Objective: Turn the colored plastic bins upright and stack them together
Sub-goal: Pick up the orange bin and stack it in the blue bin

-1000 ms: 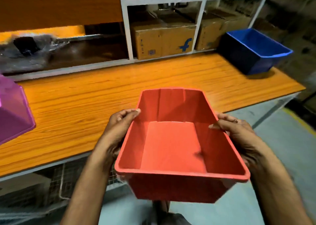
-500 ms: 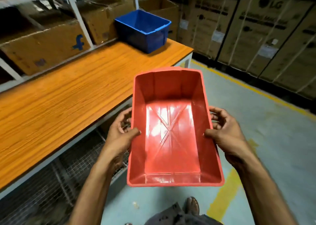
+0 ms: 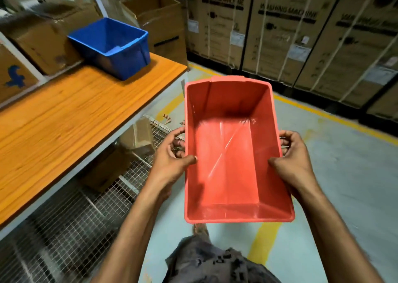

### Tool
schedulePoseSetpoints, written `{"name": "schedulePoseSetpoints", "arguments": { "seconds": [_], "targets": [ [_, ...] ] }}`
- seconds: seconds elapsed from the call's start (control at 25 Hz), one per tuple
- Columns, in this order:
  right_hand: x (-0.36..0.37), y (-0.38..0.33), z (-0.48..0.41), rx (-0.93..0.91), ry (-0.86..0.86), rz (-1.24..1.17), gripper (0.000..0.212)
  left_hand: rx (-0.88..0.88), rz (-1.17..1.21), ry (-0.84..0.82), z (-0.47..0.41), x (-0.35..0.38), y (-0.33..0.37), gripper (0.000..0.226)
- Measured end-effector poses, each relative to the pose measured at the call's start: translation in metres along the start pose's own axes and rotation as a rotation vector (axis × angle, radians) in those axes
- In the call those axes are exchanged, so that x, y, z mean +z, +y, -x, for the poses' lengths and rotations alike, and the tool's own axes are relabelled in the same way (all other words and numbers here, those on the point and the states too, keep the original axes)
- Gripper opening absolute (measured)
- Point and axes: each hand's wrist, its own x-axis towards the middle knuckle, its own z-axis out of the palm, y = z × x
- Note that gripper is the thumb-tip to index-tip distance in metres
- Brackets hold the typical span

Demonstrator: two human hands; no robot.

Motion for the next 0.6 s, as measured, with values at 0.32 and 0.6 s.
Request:
{"name": "schedulePoseSetpoints", "arguments": {
  "seconds": [0.32, 0.6],
  "targets": [
    [0.003, -0.033, -0.151, 0.092, -0.131, -0.147, 0.067, 0.117, -0.059, 0.080, -0.139, 0.057, 0.025, 0.075],
    [0.034, -0.089, -0.264, -0.012, -0.292, -0.133, 0.073, 0.238, -0.040, 0.299, -0.245, 0.072, 0.061, 0.075]
  ]
}}
